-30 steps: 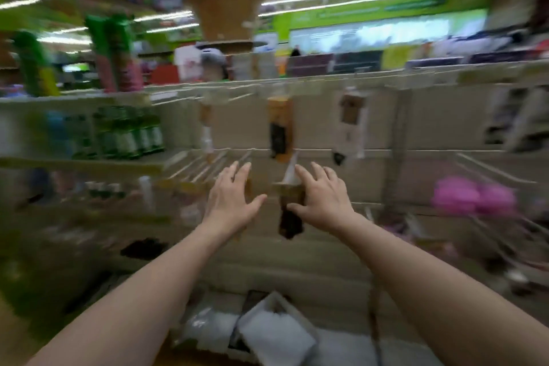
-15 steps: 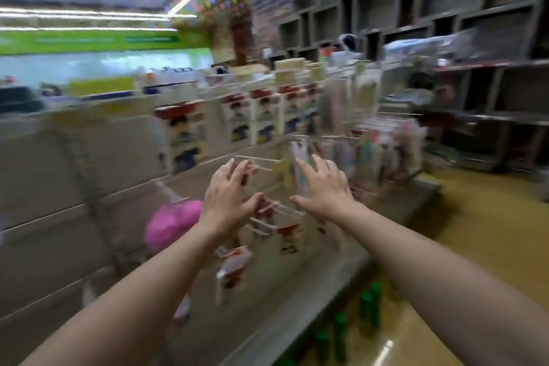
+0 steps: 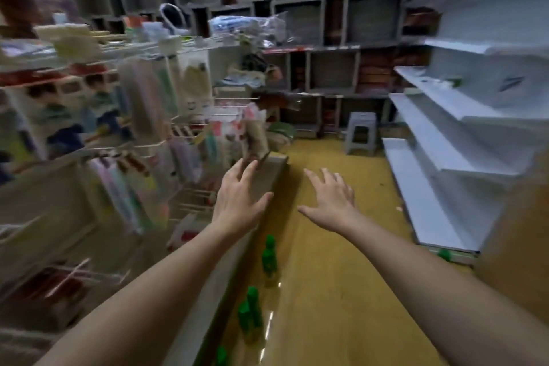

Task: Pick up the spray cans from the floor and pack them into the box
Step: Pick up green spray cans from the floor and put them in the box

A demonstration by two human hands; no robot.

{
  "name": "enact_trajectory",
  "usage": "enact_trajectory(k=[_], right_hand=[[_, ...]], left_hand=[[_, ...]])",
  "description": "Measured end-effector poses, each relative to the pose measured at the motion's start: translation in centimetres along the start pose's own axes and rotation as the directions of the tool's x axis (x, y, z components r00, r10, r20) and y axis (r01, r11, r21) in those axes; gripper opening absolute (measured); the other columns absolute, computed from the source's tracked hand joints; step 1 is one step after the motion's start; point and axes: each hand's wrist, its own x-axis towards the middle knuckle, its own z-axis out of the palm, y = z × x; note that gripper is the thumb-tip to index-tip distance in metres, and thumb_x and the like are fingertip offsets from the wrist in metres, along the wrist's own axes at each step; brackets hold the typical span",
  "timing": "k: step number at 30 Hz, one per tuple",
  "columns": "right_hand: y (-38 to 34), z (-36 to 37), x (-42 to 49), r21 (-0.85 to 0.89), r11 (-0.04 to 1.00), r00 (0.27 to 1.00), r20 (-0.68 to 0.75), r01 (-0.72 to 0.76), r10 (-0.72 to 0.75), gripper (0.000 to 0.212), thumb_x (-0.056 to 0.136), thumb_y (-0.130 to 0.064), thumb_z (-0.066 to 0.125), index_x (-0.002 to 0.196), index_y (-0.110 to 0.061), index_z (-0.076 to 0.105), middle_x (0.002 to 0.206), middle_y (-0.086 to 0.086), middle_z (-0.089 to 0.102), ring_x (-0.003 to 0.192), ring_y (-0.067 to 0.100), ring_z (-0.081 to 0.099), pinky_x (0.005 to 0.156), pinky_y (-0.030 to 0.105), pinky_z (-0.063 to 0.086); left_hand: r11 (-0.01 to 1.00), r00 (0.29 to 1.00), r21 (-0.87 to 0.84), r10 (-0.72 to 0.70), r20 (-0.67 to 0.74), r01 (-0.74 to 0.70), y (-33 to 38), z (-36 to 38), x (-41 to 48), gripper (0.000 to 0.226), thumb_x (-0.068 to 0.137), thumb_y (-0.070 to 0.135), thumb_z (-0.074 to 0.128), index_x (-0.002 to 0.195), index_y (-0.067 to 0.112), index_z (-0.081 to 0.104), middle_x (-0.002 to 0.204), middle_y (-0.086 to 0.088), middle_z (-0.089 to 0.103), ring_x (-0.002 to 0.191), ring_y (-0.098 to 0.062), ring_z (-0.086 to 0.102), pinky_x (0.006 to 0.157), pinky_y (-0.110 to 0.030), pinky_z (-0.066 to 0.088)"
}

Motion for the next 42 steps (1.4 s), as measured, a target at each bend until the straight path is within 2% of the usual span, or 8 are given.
enact_trajectory(k=[8, 13, 16, 22, 28, 32, 36, 42], right_hand=[[6.0, 2.2, 11.7, -0.093, 0.975, 0.979, -0.008, -0.201, 0.202, 0.094, 0.082, -0.067, 0.064, 0.157, -0.04, 0.014, 0.166, 0.008, 0.017, 0.151, 0.036, 0.017, 0.118, 0.053, 0.023], [9.1, 3.6, 17.3, -0.123, 0.953, 0.96, 0.003, -0.276, 0.279, 0.094, 0.083, -0.065, 0.066, 0.158, -0.037, 0.015, 0.166, 0.008, 0.016, 0.151, 0.035, 0.017, 0.118, 0.053, 0.022], [11.4, 4.5, 21.3, -0.111, 0.949, 0.955, -0.001, -0.295, 0.297, 0.094, 0.083, -0.064, 0.067, 0.157, -0.037, 0.016, 0.165, 0.006, 0.018, 0.15, 0.033, 0.019, 0.117, 0.053, 0.024], [16.6, 8.8, 31.5, -0.111, 0.961, 0.961, 0.082, -0.255, 0.264, 0.093, 0.083, -0.064, 0.067, 0.157, -0.037, 0.017, 0.166, 0.006, 0.017, 0.15, 0.033, 0.018, 0.117, 0.052, 0.025], [20.5, 14.0, 44.9, -0.092, 0.986, 0.957, 0.246, -0.137, 0.156, 0.093, 0.084, -0.062, 0.068, 0.158, -0.036, 0.017, 0.167, 0.005, 0.014, 0.151, 0.032, 0.017, 0.117, 0.051, 0.025], [20.4, 17.2, 53.1, -0.07, 0.997, 0.945, 0.327, 0.02, 0.004, 0.092, 0.086, -0.058, 0.069, 0.159, -0.036, 0.017, 0.167, 0.006, 0.016, 0.151, 0.032, 0.019, 0.117, 0.05, 0.026], [18.3, 22.0, 58.5, -0.035, 0.992, 0.907, 0.41, 0.123, -0.098, 0.09, 0.087, -0.057, 0.069, 0.158, -0.035, 0.018, 0.167, 0.004, 0.017, 0.151, 0.031, 0.019, 0.117, 0.048, 0.026], [17.6, 33.5, 61.4, -0.022, 0.97, 0.774, 0.607, 0.242, -0.179, 0.09, 0.087, -0.056, 0.07, 0.158, -0.033, 0.02, 0.166, 0.005, 0.02, 0.148, 0.031, 0.025, 0.115, 0.048, 0.032]], left_hand=[[0.993, 0.986, -0.078, 0.097, 0.135, -0.087, -1.2, 9.8, 14.2, 0.082, 0.089, 0.056, 0.065, 0.157, 0.035, 0.023, 0.165, 0.001, 0.019, 0.15, -0.021, 0.017, 0.12, -0.039, 0.023], [0.987, 0.974, -0.16, 0.064, 0.219, -0.029, -1.6, 14.7, 21.1, 0.084, 0.088, 0.057, 0.065, 0.157, 0.033, 0.023, 0.165, 0.002, 0.021, 0.15, -0.021, 0.02, 0.119, -0.042, 0.026], [0.983, 0.959, -0.177, 0.095, 0.266, -0.048, -1.8, 17.9, 25.0, 0.084, 0.088, 0.057, 0.065, 0.157, 0.035, 0.023, 0.165, 0.003, 0.02, 0.151, -0.02, 0.019, 0.12, -0.044, 0.029], [0.983, 0.955, -0.181, 0.02, 0.295, 0.036, -3.1, 25.6, 33.1, 0.083, 0.089, 0.056, 0.065, 0.157, 0.036, 0.021, 0.165, 0.003, 0.018, 0.152, -0.02, 0.017, 0.12, -0.044, 0.026], [0.968, 0.933, -0.102, -0.187, 0.309, 0.228, -6.5, 33.4, 40.5, 0.082, 0.09, 0.057, 0.063, 0.156, 0.04, 0.018, 0.166, 0.004, 0.015, 0.152, -0.021, 0.014, 0.119, -0.045, 0.025], [0.931, 0.902, -0.034, -0.342, 0.264, 0.363, -9.7, 36.2, 44.0, 0.083, 0.088, 0.058, 0.065, 0.155, 0.04, 0.02, 0.165, 0.003, 0.018, 0.152, -0.021, 0.017, 0.118, -0.042, 0.027], [0.849, 0.821, 0.026, -0.518, 0.239, 0.528, -14.6, 38.4, 44.9, 0.084, 0.088, 0.057, 0.066, 0.156, 0.036, 0.022, 0.165, 0.002, 0.021, 0.151, -0.023, 0.019, 0.119, -0.042, 0.026], [0.691, 0.638, 0.055, -0.692, 0.337, 0.721, -23.4, 45.4, 42.4, 0.087, 0.09, 0.05, 0.068, 0.159, 0.027, 0.019, 0.165, -0.007, 0.02, 0.151, -0.028, 0.021, 0.121, -0.043, 0.025]])
